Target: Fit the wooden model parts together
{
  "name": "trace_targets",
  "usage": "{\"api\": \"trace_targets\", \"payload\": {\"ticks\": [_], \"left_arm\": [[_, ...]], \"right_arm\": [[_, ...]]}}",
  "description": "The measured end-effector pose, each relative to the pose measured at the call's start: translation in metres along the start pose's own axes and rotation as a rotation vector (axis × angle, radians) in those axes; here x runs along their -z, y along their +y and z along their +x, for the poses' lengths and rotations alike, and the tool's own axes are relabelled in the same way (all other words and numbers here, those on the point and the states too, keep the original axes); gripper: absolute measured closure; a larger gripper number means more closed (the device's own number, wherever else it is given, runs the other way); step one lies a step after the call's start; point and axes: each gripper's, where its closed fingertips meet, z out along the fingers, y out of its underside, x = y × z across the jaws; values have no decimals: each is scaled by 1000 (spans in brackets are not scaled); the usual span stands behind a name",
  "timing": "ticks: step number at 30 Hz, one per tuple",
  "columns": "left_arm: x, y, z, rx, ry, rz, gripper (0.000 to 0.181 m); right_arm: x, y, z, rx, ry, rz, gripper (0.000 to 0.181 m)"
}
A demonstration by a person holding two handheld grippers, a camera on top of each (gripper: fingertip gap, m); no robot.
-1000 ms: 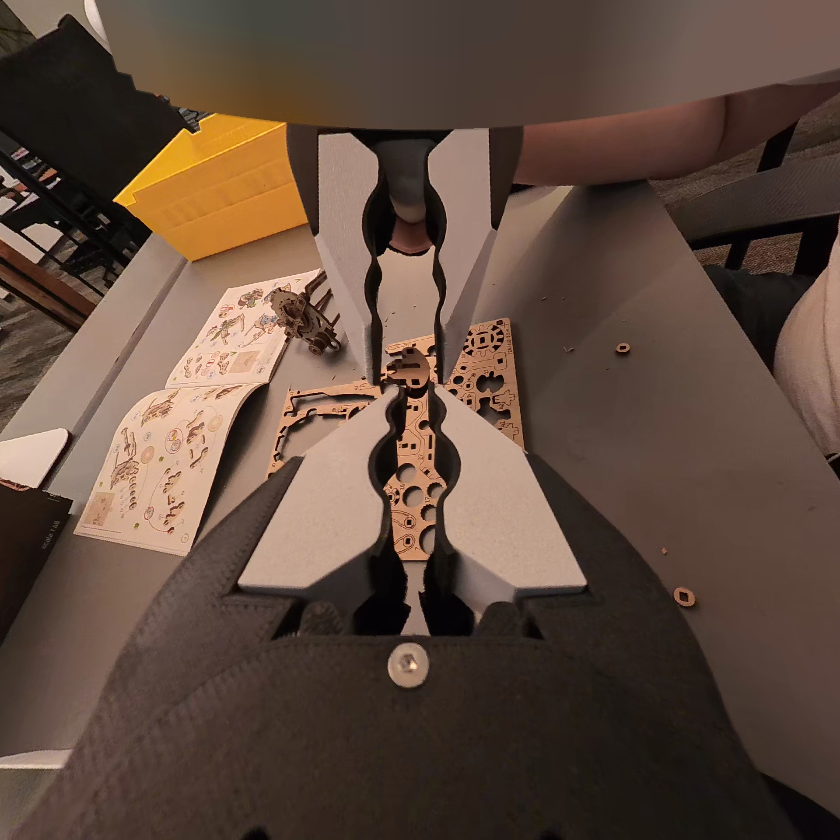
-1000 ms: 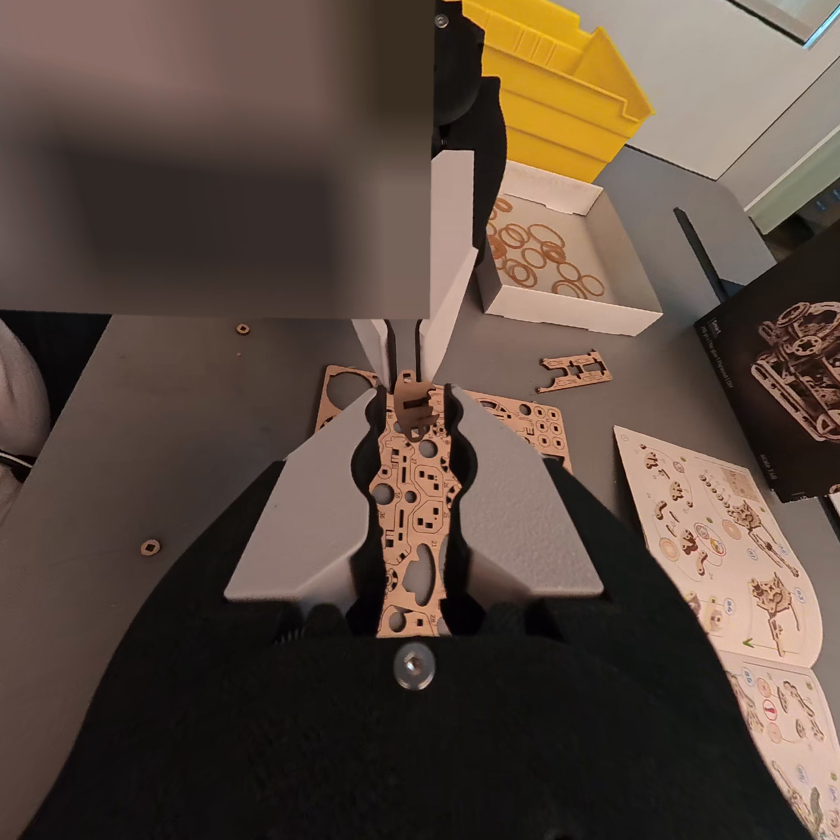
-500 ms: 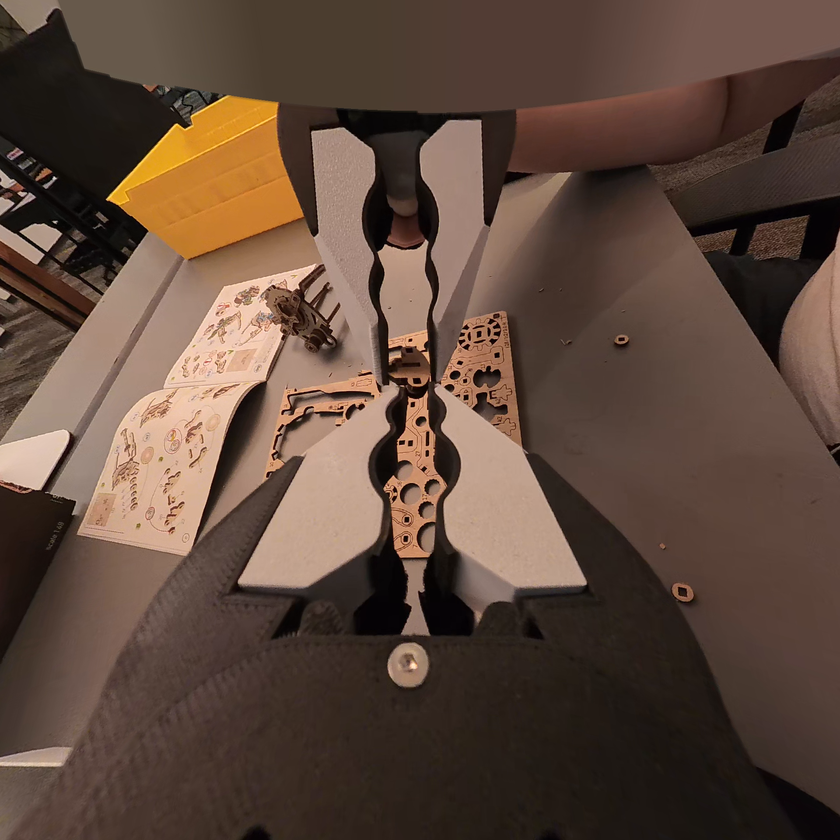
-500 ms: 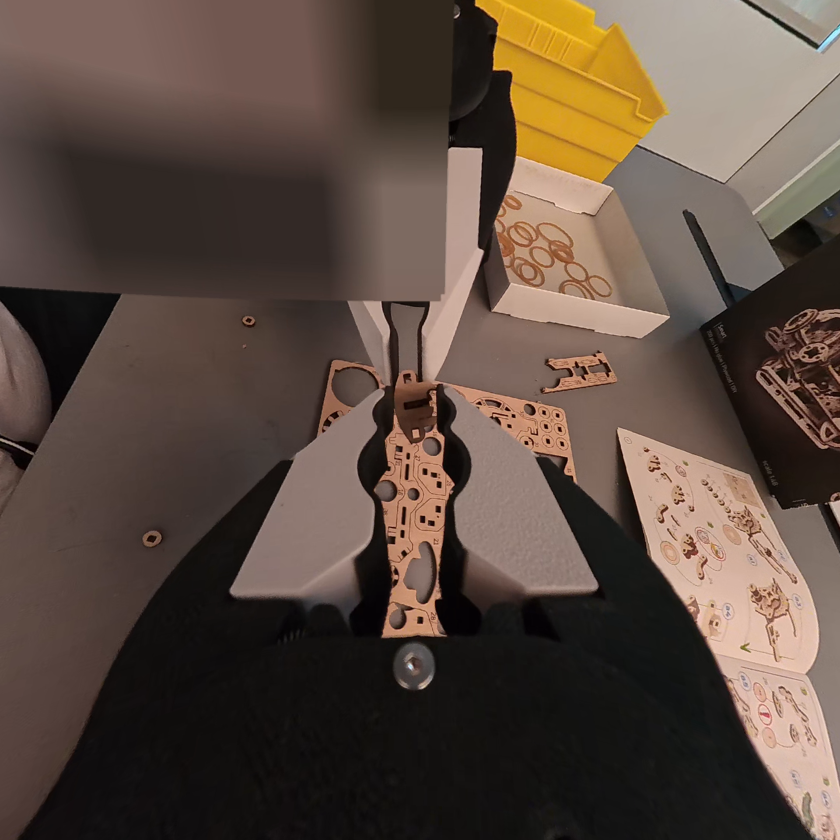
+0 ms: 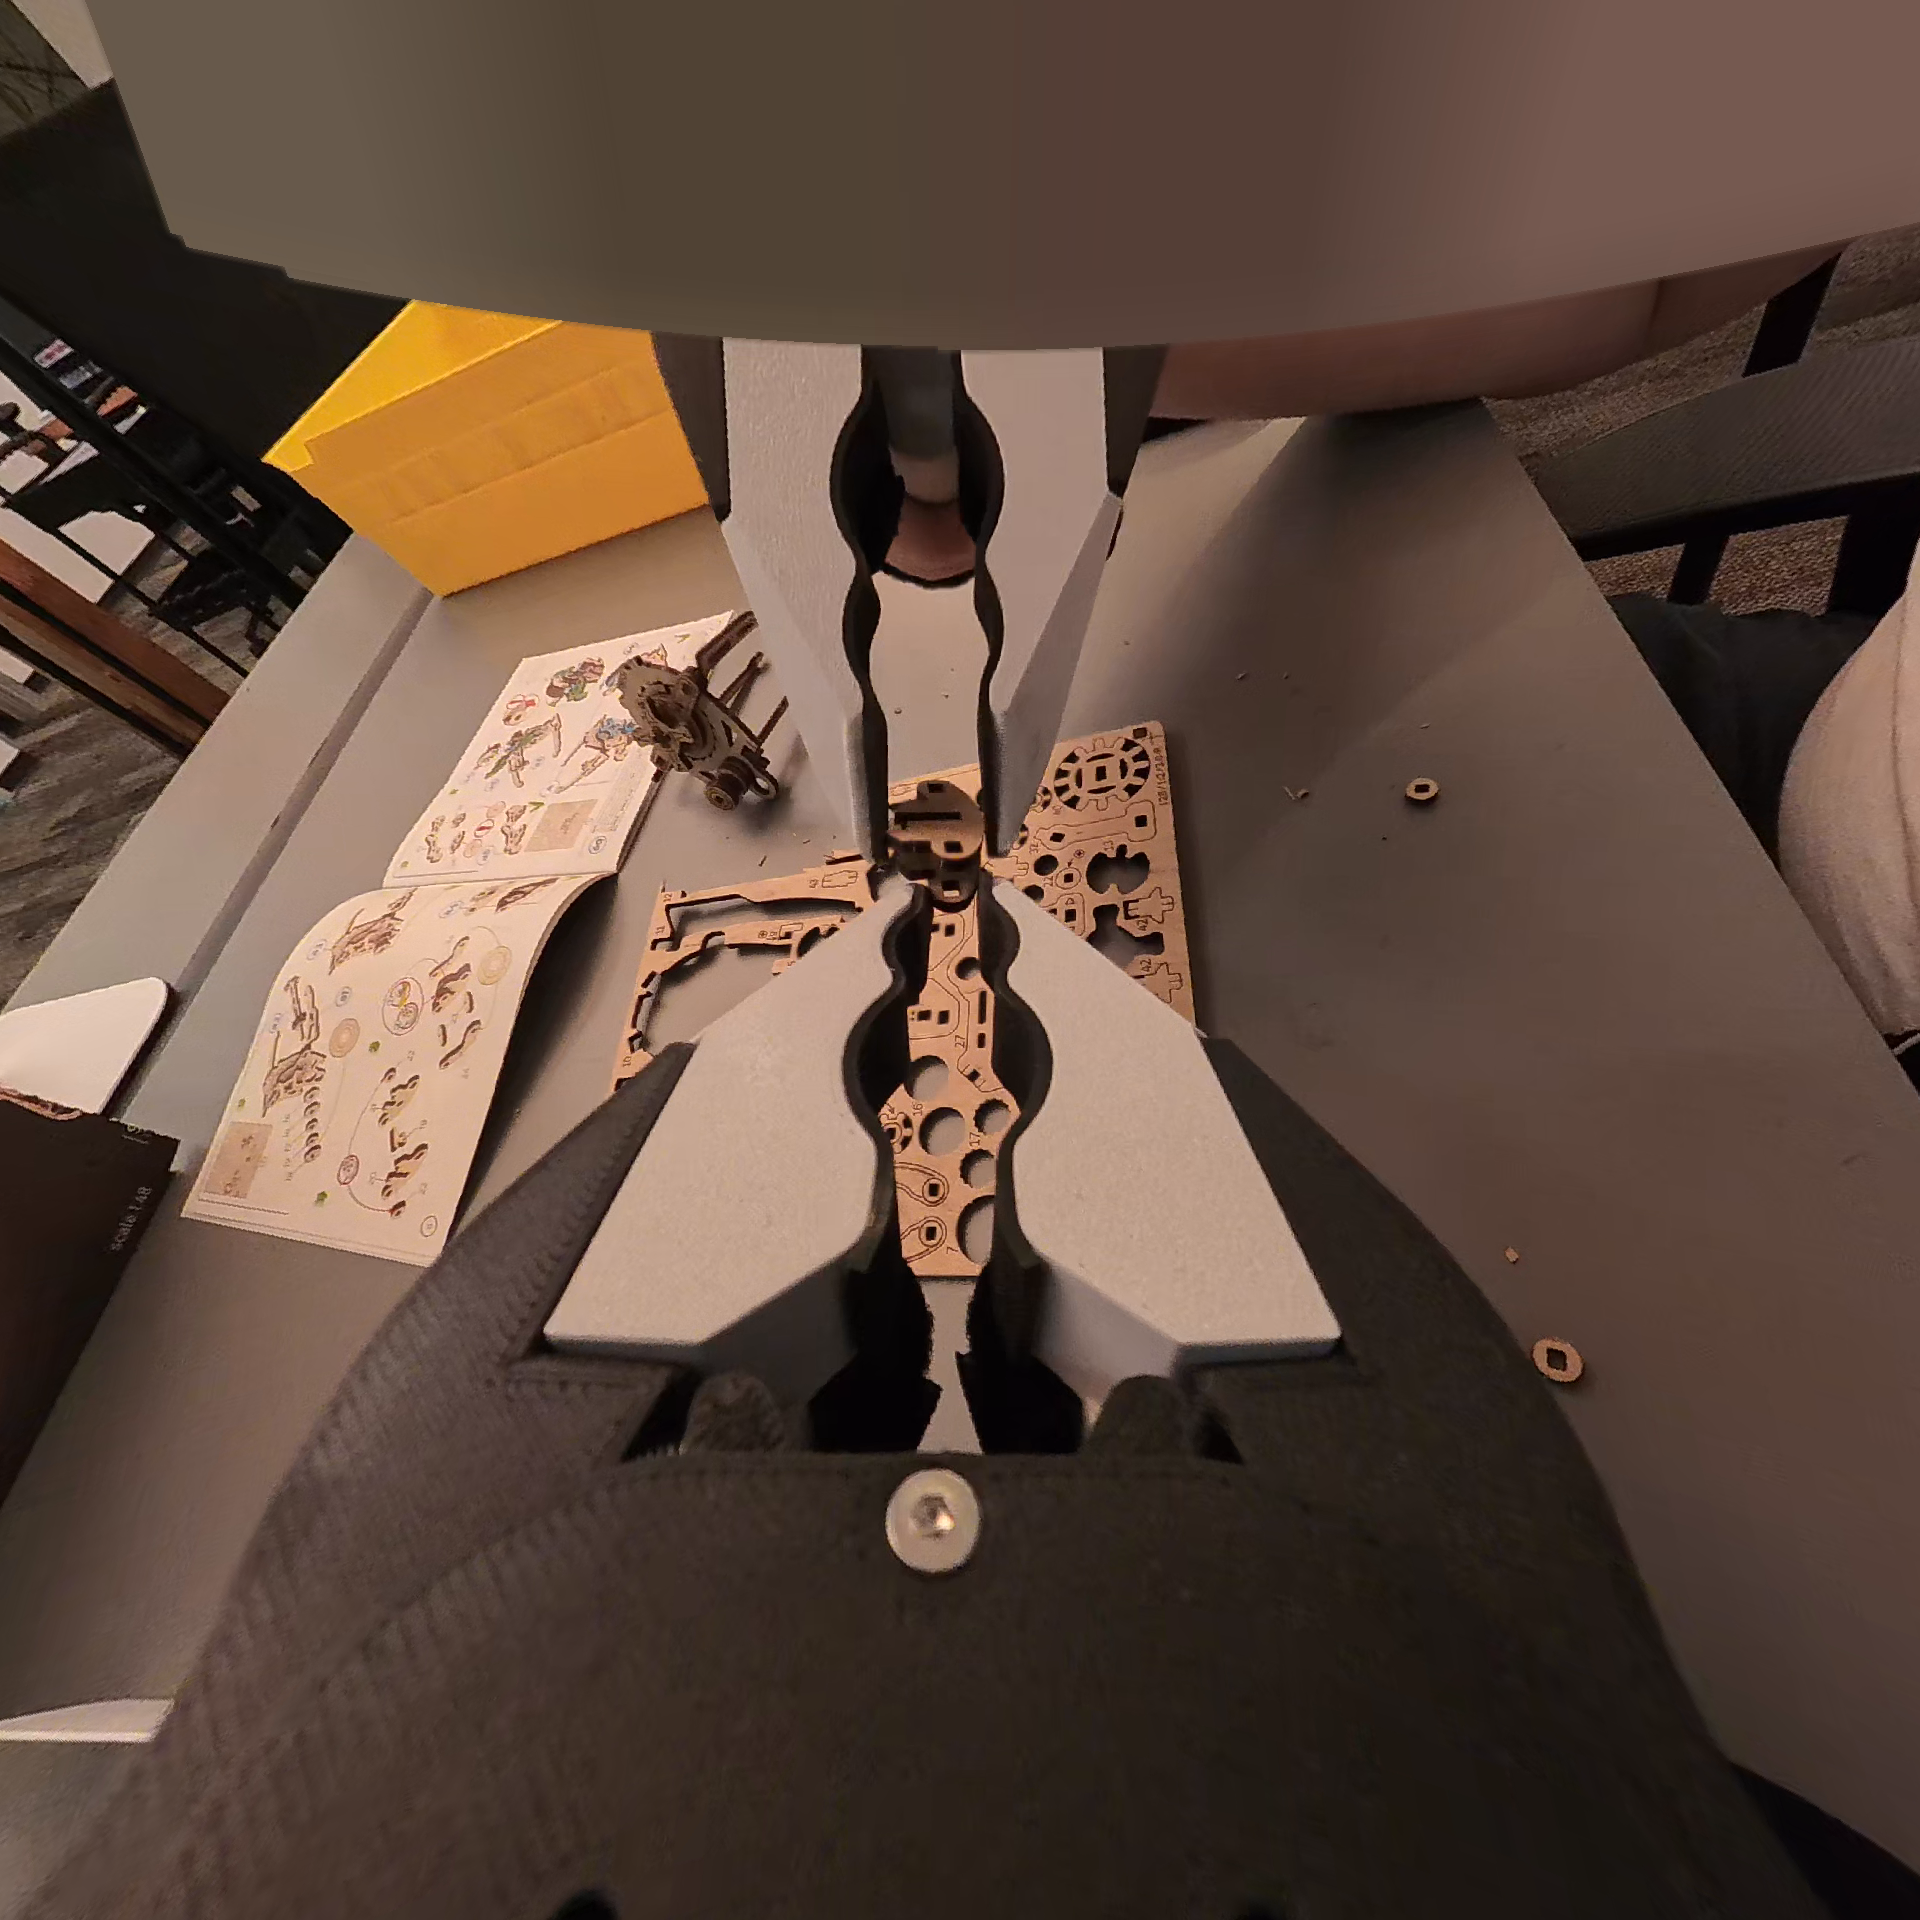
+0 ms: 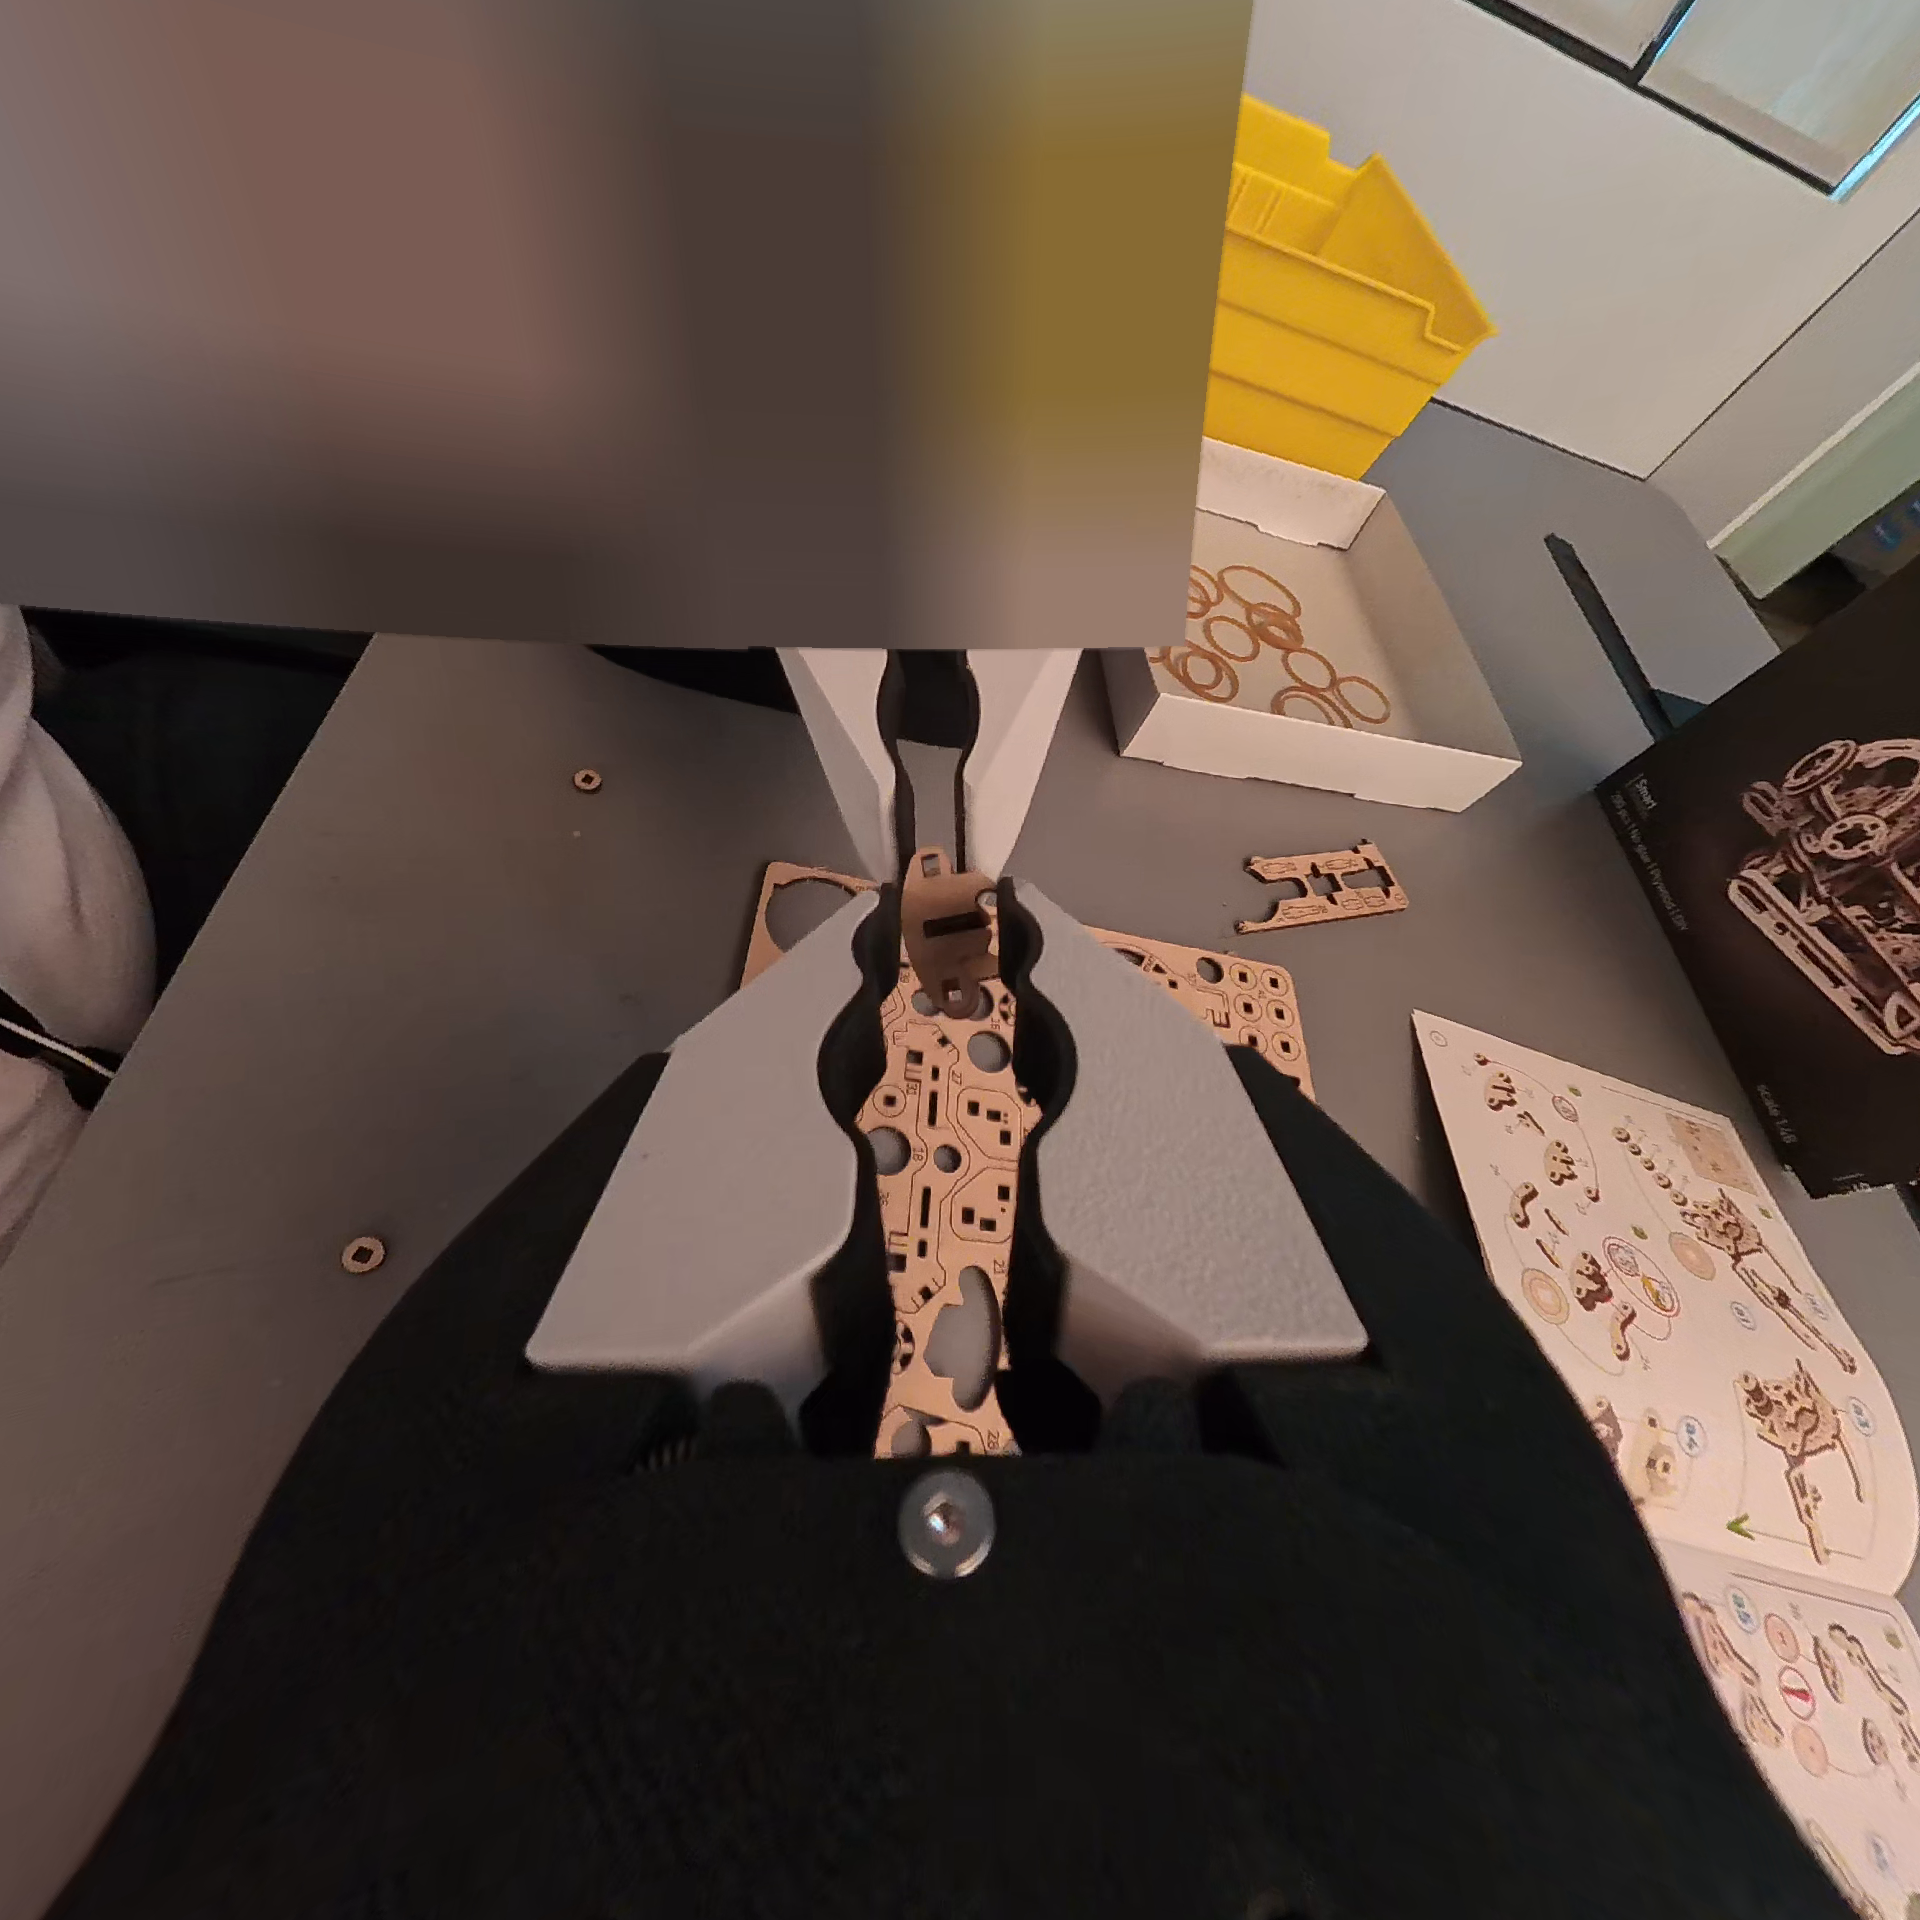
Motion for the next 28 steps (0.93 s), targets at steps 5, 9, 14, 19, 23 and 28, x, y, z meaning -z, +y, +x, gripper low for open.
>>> {"api": "trace_targets", "payload": {"ticks": [5, 9, 14, 19, 23, 28], "left_arm": [[2, 0, -4, 26, -10, 8, 174], [4, -2, -11, 90, -20, 31, 174], [9, -3, -20, 200, -19, 69, 174], [12, -8, -23, 257, -2, 113, 174], [14, -13, -22, 280, 10, 142, 174], [19, -19, -25, 325, 21, 194, 174]], "right_arm": [[5, -10, 4, -54, -6, 76, 164], [12, -20, 18, -209, -2, 186, 165], [18, -36, 31, -436, -63, 375, 165], [13, -47, 31, -625, -181, 469, 166], [9, -46, 35, -726, -206, 487, 165], [14, -49, 40, -883, -316, 564, 165]]}}
